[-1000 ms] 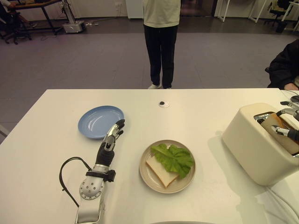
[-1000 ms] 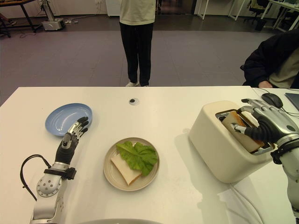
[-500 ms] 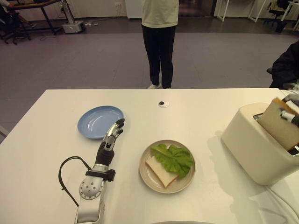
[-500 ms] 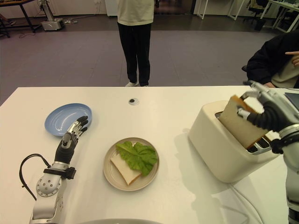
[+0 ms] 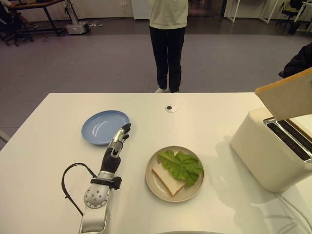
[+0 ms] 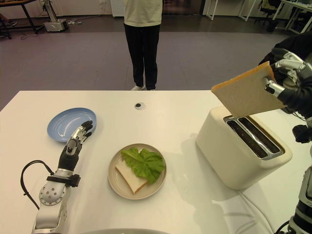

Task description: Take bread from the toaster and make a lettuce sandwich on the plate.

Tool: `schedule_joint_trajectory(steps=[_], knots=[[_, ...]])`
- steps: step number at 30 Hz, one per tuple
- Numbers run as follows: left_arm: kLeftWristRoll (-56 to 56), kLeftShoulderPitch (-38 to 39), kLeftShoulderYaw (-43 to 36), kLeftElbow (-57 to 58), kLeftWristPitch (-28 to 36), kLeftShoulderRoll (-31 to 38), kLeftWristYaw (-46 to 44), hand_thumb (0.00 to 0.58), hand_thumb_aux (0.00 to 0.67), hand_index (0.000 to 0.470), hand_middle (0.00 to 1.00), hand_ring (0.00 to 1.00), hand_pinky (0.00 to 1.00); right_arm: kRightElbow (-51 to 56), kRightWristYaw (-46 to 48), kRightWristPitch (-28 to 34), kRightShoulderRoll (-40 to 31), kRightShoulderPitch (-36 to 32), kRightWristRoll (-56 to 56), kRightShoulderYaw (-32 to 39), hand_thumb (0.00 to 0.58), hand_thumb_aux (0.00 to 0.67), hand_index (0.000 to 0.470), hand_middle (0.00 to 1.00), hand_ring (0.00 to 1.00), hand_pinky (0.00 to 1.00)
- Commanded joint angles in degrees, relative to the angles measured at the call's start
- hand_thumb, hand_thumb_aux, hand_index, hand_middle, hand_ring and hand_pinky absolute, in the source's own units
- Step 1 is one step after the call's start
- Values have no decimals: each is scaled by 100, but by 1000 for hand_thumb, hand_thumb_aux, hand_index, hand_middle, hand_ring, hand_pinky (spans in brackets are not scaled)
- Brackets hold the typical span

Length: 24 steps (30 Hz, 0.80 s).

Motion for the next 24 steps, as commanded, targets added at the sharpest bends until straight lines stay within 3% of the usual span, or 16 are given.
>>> schedule_joint_trajectory(steps=[1,6,11,15,24], knots=[[61,-2,-17,54,-28,39,26,0,0,0,0,0,0,-662,-119,758,346,-448,1142,79,580,670,470,0,0,0],[65,-49,-40,62,-33,40,30,0,0,0,0,0,0,-1513,-526,1898,847,-609,2464,775,580,670,470,0,0,0],[95,-69,-87,38,-21,29,35,0,0,0,0,0,0,-2046,-1026,2758,1769,106,3018,2587,580,670,470,0,0,0],[124,-52,-100,-4,-4,15,43,0,0,0,0,0,0,-1876,-1142,2820,1958,622,2614,3466,580,670,470,0,0,0],[140,-53,-135,-19,10,-2,57,0,0,0,0,0,0,-1297,-1304,2316,2286,1172,1522,4542,580,670,470,0,0,0]])
